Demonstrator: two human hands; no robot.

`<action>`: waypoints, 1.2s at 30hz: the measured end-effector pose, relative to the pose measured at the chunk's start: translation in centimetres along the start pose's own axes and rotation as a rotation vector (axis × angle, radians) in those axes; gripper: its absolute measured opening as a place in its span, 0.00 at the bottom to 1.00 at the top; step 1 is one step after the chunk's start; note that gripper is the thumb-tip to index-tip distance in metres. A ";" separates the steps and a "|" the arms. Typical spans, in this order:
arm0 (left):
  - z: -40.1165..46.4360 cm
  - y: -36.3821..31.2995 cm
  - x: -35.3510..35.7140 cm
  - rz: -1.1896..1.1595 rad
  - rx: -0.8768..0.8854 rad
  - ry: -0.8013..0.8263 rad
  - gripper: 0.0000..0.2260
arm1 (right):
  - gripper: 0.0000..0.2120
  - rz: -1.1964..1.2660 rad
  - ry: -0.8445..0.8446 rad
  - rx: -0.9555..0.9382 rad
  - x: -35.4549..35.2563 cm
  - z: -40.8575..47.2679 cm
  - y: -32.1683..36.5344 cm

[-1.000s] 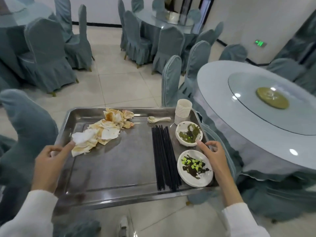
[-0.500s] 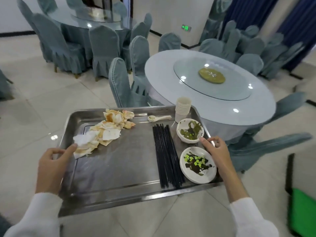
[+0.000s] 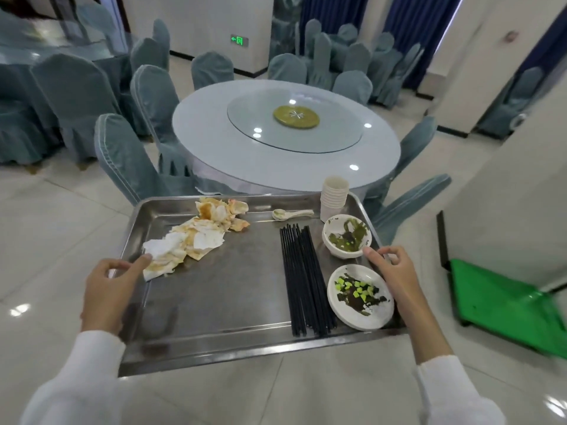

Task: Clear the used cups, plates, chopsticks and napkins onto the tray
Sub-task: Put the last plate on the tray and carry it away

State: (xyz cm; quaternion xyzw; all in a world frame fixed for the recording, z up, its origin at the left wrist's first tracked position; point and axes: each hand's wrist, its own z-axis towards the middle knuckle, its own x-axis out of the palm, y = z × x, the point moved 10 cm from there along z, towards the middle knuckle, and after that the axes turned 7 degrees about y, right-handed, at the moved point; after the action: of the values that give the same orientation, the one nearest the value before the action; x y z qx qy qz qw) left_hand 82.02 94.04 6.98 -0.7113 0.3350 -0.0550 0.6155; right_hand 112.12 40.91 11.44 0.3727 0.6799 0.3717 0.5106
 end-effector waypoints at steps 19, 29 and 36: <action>-19.3 -4.7 25.2 0.037 0.171 0.461 0.24 | 0.33 0.148 -0.352 0.158 -28.7 -18.1 -19.8; -30.3 -7.1 39.9 0.109 0.228 0.690 0.18 | 0.28 0.166 -0.567 0.259 -40.7 -26.0 -28.8; -35.7 -9.4 51.4 0.156 0.240 0.783 0.18 | 0.23 0.168 -0.668 0.316 -48.0 -25.8 -33.7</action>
State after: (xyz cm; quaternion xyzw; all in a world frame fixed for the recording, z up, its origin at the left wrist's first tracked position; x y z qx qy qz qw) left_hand 107.92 36.24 6.78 -0.5324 0.5878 -0.3132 0.5224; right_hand 92.45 -19.90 6.84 0.6020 0.4920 0.1607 0.6080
